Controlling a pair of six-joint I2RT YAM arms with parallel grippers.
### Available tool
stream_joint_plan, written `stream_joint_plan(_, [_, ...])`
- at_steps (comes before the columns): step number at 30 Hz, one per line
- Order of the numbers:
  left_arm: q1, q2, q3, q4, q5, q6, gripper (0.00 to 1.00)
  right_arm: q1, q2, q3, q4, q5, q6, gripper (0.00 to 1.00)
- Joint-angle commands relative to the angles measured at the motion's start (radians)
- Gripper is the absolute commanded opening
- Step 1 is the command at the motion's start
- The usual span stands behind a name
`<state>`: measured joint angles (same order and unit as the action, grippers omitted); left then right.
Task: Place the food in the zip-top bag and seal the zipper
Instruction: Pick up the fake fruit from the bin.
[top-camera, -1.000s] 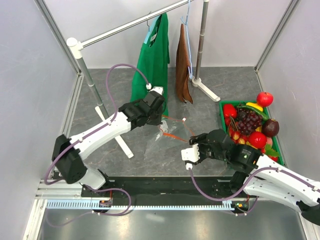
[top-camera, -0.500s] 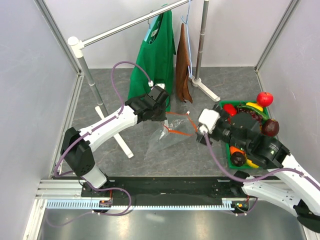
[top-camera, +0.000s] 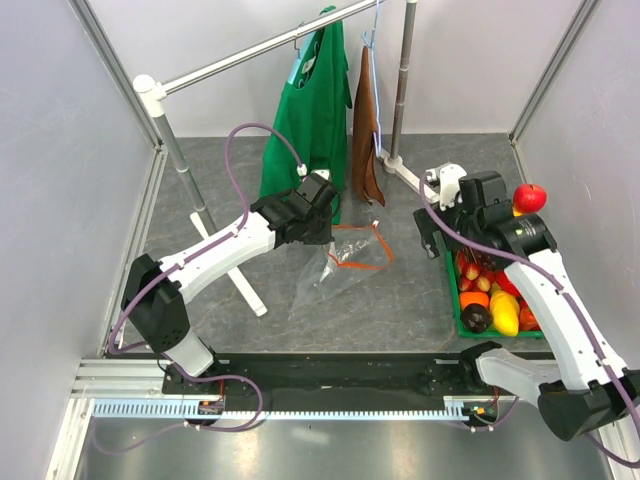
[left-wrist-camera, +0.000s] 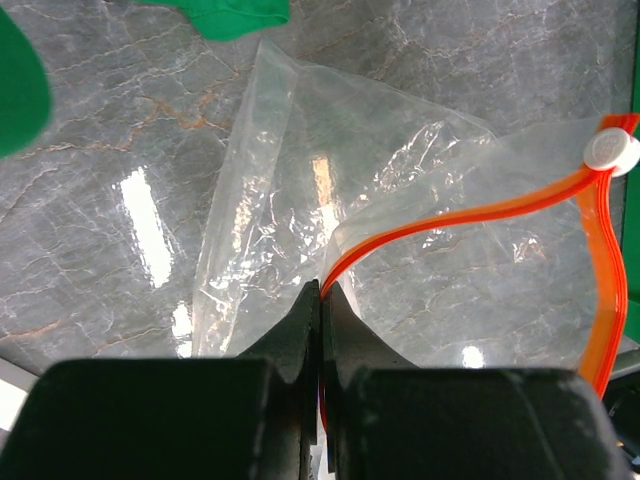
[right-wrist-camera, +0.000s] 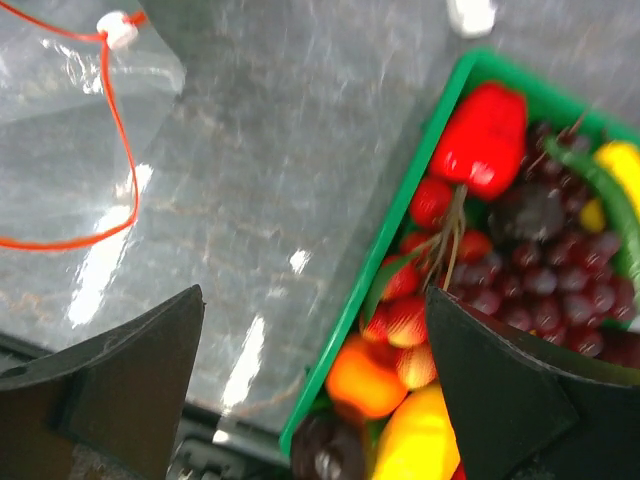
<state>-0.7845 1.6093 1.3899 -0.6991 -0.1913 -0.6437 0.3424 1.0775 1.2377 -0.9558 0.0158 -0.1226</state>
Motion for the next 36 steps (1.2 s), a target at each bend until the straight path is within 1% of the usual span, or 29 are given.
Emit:
stream_joint_plan(1, [0.007,-0.022,-0.015,0.032,0.023,-0.03,0.02,-0.092,0.05,0.086,-0.107,-0.094,0.02,0.98])
stream_joint_plan(4, [0.007,-0.028,-0.025,0.039,0.021,-0.028,0.02,-0.181,0.123,0.155,-0.142,-0.112,-0.067,0.98])
stream_joint_plan(5, [0.007,-0.031,-0.028,0.039,0.021,-0.025,0.02,-0.278,0.14,0.178,-0.146,-0.147,-0.084,0.98])
stream_joint_plan(7, [0.007,-0.04,-0.034,0.046,0.018,-0.02,0.02,-0.405,0.214,0.257,-0.159,-0.229,-0.139,0.98])
stream_joint_plan(8, [0.007,-0.045,-0.038,0.05,0.016,-0.017,0.02,-0.512,0.245,0.288,-0.158,-0.293,-0.152,0.98])
stream_joint_plan(11, [0.007,-0.045,-0.042,0.052,0.018,-0.016,0.02,-0.667,0.372,0.422,-0.152,-0.346,-0.17,0.98])
stream_joint_plan(12, [0.007,-0.045,-0.04,0.053,0.018,-0.016,0.02,-0.687,0.404,0.454,-0.147,-0.332,-0.161,0.98])
stream_joint_plan(14, [0.007,-0.043,-0.038,0.055,0.018,-0.017,0.02,-0.724,0.49,0.549,-0.136,-0.282,-0.126,0.98])
stream_joint_plan(16, [0.007,-0.043,-0.034,0.055,0.023,-0.017,0.02,-0.741,0.559,0.632,-0.126,-0.182,-0.098,0.98])
stream_joint_plan(18, [0.007,-0.043,-0.029,0.053,0.024,-0.013,0.02,-0.758,0.599,0.675,-0.12,-0.092,-0.068,0.98])
stream_joint_plan(21, [0.007,-0.046,-0.031,0.055,0.024,-0.011,0.02,-0.778,0.662,0.727,-0.112,-0.036,-0.045,0.98])
stream_joint_plan(24, [0.007,-0.045,-0.035,0.056,0.026,-0.013,0.02,-0.79,0.732,0.758,-0.109,-0.03,-0.04,0.98])
stream_joint_plan(27, [0.007,-0.046,-0.043,0.061,0.029,-0.014,0.02,-0.79,0.783,0.782,-0.115,-0.056,-0.054,0.98])
stream_joint_plan(34, [0.007,-0.032,-0.025,0.062,0.044,-0.014,0.02,-0.789,0.871,0.815,-0.113,-0.097,-0.08,0.98])
stream_joint_plan(36, [0.007,-0.031,-0.023,0.059,0.046,-0.008,0.02,-0.79,0.897,0.815,-0.109,-0.088,-0.078,0.98])
